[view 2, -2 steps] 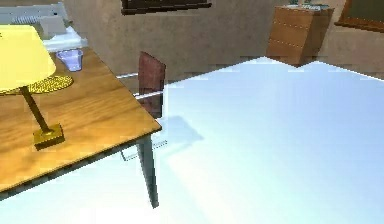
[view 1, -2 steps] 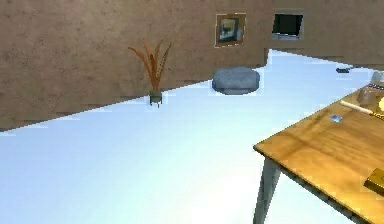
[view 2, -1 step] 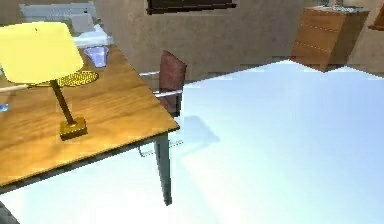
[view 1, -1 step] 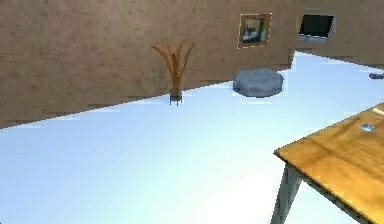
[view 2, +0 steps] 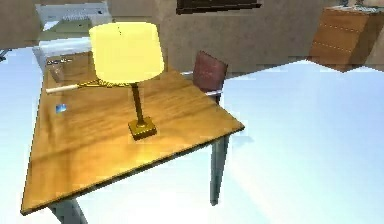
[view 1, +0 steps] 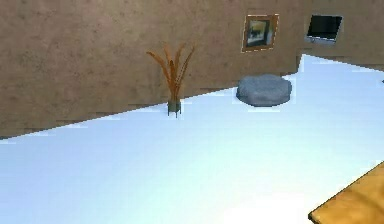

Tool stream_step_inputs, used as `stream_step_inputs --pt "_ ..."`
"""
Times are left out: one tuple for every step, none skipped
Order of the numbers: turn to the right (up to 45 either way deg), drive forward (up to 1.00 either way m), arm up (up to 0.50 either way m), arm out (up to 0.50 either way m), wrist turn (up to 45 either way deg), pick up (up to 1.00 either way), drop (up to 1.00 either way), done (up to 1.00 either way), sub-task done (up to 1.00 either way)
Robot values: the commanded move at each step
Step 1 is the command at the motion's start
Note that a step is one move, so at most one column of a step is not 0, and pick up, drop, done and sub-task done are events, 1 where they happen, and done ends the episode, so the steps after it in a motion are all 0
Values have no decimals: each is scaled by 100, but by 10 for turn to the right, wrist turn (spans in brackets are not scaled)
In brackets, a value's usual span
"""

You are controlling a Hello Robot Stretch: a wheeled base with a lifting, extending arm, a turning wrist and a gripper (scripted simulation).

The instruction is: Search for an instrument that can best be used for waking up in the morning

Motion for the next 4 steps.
stream_step_inputs --pt "150 0 0 0 0 0 0 0 0" --pt "0 40 0 0 0 0 0 0 0" --pt "-420 0 0 0 0 0 0 0 0" --pt "0 45 0 0 0 0 0 0 0"
